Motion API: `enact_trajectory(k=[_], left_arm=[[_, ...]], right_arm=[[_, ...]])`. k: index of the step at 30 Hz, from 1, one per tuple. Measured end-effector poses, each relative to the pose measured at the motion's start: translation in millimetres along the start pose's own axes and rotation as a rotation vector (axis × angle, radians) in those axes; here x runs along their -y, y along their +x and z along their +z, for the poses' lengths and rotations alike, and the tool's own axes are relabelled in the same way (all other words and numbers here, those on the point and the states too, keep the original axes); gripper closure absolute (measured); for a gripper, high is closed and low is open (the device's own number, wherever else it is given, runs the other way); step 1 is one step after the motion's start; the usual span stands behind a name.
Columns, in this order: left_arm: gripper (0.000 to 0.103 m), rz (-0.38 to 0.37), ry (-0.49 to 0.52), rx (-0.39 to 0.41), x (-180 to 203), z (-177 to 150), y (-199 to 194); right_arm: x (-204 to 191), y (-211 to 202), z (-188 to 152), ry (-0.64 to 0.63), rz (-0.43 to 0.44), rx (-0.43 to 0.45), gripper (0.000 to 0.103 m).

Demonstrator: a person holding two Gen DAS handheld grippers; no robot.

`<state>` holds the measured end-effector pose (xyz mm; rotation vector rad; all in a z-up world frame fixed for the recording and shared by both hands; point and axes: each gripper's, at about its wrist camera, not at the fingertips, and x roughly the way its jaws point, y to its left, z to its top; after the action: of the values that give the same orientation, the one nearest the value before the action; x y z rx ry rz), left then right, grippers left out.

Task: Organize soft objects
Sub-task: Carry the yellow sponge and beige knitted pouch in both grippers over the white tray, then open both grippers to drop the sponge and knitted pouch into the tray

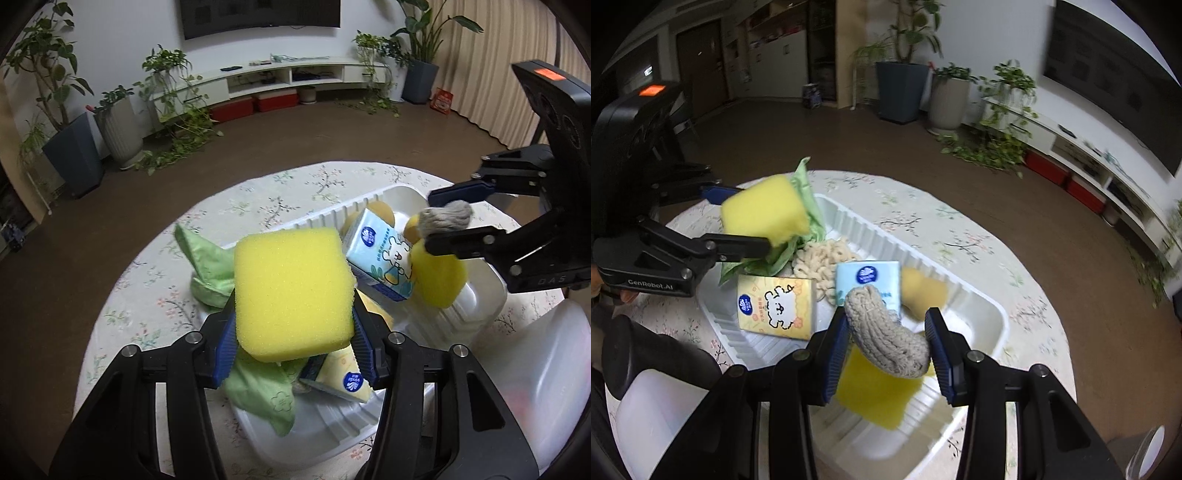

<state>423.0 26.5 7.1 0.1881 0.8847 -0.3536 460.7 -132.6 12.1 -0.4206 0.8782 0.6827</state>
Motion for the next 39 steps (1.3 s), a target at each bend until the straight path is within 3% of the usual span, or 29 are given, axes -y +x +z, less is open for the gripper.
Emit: enact_trajectory(k=[13, 15, 21, 33, 39], left_arm=[[0.047, -0.034, 0.023, -0.021, 12, -7, 17], [0.03, -0.03, 0.012, -0.011, 10, -7, 16], [0.005, -0.001, -0.014, 0.012, 2, -6, 10], [0.0, 0.097, -0.083, 0.107, -5, -12, -40], [0.0, 0.173, -0.164, 0.201, -3, -41, -89]], right_arm=[[-10, 32, -4, -0.059, 0.004, -0.04, 0.055], [-7, 32, -6, -0.046, 0.001, -0.032, 0.052], [3, 17, -11, -0.021, -0.02, 0.009, 0.031], [17, -23, -23, 0.076, -0.057, 0.071, 0.023], [34, -55, -51, 0.234, -0.08, 0.114, 0.019]])
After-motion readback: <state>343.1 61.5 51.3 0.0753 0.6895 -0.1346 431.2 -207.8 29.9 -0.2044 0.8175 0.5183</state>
